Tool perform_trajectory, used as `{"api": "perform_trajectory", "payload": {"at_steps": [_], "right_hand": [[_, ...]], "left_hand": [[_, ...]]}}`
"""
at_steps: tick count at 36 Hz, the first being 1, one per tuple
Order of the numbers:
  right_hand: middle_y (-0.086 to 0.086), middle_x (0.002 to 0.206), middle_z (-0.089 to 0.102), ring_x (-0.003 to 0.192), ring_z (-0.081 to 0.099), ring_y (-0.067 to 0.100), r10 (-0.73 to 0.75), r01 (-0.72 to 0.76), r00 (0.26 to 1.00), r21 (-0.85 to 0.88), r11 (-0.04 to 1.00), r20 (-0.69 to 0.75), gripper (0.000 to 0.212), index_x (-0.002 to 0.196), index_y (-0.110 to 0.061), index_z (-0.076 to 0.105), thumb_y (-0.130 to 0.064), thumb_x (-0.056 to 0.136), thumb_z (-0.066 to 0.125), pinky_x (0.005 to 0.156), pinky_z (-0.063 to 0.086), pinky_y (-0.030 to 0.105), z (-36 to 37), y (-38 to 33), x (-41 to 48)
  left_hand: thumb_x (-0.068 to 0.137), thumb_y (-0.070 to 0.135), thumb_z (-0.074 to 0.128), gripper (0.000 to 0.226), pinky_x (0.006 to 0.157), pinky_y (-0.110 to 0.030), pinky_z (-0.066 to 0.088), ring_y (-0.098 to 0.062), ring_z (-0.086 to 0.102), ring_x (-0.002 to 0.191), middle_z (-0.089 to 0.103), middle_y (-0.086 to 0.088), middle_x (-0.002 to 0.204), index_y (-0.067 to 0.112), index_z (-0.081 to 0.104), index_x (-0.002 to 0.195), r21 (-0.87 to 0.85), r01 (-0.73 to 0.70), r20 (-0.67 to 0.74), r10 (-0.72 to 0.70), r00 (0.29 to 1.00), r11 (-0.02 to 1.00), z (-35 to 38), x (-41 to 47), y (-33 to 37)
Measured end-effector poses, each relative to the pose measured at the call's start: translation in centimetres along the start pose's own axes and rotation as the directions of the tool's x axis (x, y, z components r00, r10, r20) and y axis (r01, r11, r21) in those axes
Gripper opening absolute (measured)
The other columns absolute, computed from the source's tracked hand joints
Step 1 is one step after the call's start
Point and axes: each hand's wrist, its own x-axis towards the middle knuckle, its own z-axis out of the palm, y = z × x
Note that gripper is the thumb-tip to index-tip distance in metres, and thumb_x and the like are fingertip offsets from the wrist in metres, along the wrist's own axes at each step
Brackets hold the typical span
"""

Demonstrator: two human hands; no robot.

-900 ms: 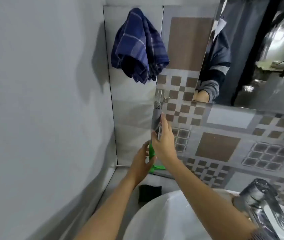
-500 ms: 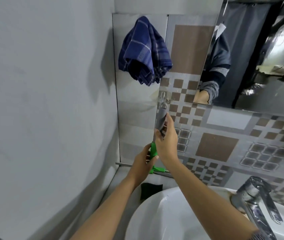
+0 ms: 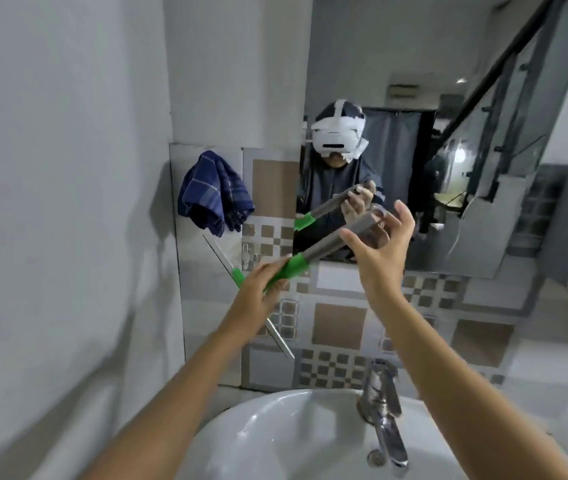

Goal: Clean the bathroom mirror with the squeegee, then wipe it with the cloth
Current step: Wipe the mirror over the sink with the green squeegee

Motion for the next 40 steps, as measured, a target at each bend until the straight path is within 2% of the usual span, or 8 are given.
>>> {"api": "perform_trajectory", "payload": {"at_steps": [5,10,14,19,22,26,35,40], "right_hand": [[-0.003,0.104,0.062,0.098,0.061,0.014,-0.074,0.128,0.984,-0.35,0.928,0.163,0.041,0.102,-0.021,0.059,-0.018,0.068,0.081,0.087,0.052,0.03,-6.9,-1.7,2.0],[0.0,0.093,0.065,0.082,0.061,0.012,-0.069,0.276,0.934,-0.584,0.763,0.352,0.033,0.099,-0.014,0.068,-0.016,0.069,0.08,0.07,0.045,0.004,-11.7,-2.4,2.2],[-0.003,0.091,0.064,0.084,0.06,0.014,-0.012,0.42,0.867,-0.72,0.552,0.497,0.029,0.1,-0.013,0.068,-0.015,0.073,0.076,0.073,0.044,0.013,-14.5,-2.6,2.6],[0.005,0.096,0.067,0.085,0.061,0.021,0.019,0.503,0.819,-0.734,0.457,0.573,0.033,0.106,-0.012,0.066,-0.006,0.074,0.071,0.08,0.053,0.039,-15.5,-2.8,2.2],[0.005,0.102,0.068,0.088,0.062,0.02,0.038,0.52,0.797,-0.716,0.467,0.603,0.039,0.115,-0.014,0.062,-0.01,0.076,0.069,0.08,0.053,0.04,-14.6,-3.0,2.0],[0.002,0.106,0.067,0.093,0.062,0.021,-0.026,0.503,0.833,-0.736,0.454,0.553,0.038,0.118,-0.018,0.058,-0.02,0.081,0.065,0.079,0.053,0.042,-14.0,-3.6,2.2],[-0.004,0.11,0.066,0.09,0.064,0.018,-0.18,0.612,0.791,-0.751,0.247,0.585,0.043,0.126,-0.025,0.053,-0.039,0.086,0.059,0.075,0.046,0.031,-15.0,-6.0,5.8],[-0.002,0.124,0.061,0.106,0.06,0.022,-0.242,0.65,0.755,-0.745,0.152,0.609,0.044,0.13,-0.027,0.05,-0.038,0.088,0.056,0.079,0.042,0.034,-14.7,-8.4,9.9]], "left_hand": [[0.093,0.013,0.048,0.045,0.077,-0.015,0.042,-0.001,0.049,0.083,0.05,-0.001,0.107,0.022,0.039,0.137,0.113,-0.095,0.135,0.079,0.988,0.989,0.1,2.5,2.7],[0.095,0.02,0.046,0.043,0.079,-0.029,0.043,-0.02,0.052,0.087,0.05,-0.002,0.104,0.027,0.039,0.136,0.21,-0.132,0.282,0.069,0.957,0.969,1.0,4.3,4.6],[0.093,0.015,0.049,0.042,0.072,-0.012,0.036,-0.013,0.05,0.084,0.051,0.002,0.104,0.025,0.043,0.134,0.262,-0.229,0.34,0.133,0.931,0.938,2.2,5.3,6.4],[0.09,0.016,0.055,0.042,0.089,-0.026,0.04,-0.014,0.051,0.098,0.056,-0.002,0.109,0.021,0.049,0.131,0.248,-0.303,0.358,0.203,0.911,0.92,3.7,6.6,8.9],[0.088,0.016,0.058,0.041,0.094,-0.027,0.04,-0.014,0.051,0.103,0.058,-0.002,0.112,0.018,0.052,0.129,0.205,-0.335,0.379,0.242,0.893,0.92,4.9,7.4,10.4],[0.087,0.019,0.059,0.038,0.094,-0.026,0.04,-0.013,0.053,0.104,0.06,-0.001,0.114,0.014,0.054,0.125,0.191,-0.404,0.348,0.323,0.88,0.894,6.3,8.6,11.9],[0.086,0.026,0.061,0.037,0.089,-0.027,0.047,-0.014,0.058,0.098,0.066,-0.003,0.106,0.011,0.059,0.119,0.27,-0.578,0.214,0.537,0.816,0.77,6.7,11.9,13.6],[0.088,0.045,0.044,0.05,0.102,-0.034,0.042,-0.018,0.053,0.115,0.06,-0.007,0.121,0.01,0.056,0.121,0.42,-0.569,0.072,0.599,0.798,0.707,5.6,15.4,13.7]]}}
